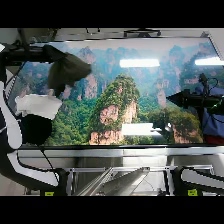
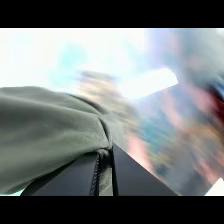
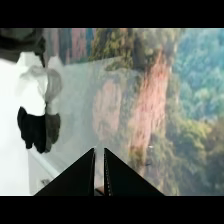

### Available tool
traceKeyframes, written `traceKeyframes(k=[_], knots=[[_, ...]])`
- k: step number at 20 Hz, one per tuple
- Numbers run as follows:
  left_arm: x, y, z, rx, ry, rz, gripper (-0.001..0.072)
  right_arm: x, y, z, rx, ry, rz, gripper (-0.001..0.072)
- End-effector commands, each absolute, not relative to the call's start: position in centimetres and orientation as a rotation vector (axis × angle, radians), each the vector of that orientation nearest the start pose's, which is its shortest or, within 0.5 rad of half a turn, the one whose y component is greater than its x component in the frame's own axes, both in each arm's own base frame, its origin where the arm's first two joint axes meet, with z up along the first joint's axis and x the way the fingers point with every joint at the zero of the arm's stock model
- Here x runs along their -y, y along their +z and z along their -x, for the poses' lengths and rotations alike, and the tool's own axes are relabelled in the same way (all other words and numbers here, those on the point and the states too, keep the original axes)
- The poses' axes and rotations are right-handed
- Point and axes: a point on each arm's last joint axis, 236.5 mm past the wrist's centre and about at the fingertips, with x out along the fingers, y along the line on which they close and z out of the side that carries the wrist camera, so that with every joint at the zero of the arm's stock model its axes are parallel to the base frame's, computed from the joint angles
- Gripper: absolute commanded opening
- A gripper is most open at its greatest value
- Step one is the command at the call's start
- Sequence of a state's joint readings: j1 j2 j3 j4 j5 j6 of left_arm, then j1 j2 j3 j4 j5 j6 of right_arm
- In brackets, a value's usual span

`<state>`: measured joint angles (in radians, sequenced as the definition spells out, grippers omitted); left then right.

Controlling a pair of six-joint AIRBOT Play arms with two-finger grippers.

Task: Fold the shirts.

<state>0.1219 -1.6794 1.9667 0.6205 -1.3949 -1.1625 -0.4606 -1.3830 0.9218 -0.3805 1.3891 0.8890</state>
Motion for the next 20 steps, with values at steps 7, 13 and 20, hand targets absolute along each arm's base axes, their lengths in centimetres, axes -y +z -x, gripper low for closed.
traceKeyframes(k=[7,13,20], knots=[[28.1,12.1,-38.5,-1.091,-1.014,0.193,0.0363,-6.3,5.3,-36.3,-1.005,0.741,-0.894,0.0092],[21.6,8.3,-40.9,-1.178,-0.806,0.147,0.0713,-6.7,4.5,-35.2,-1.061,0.725,-0.792,0.0391],[17.9,-2.4,-41.6,-1.387,-0.701,0.345,0.0711,-16.1,-1.8,-35.1,-1.213,0.724,-0.447,0.0584]])
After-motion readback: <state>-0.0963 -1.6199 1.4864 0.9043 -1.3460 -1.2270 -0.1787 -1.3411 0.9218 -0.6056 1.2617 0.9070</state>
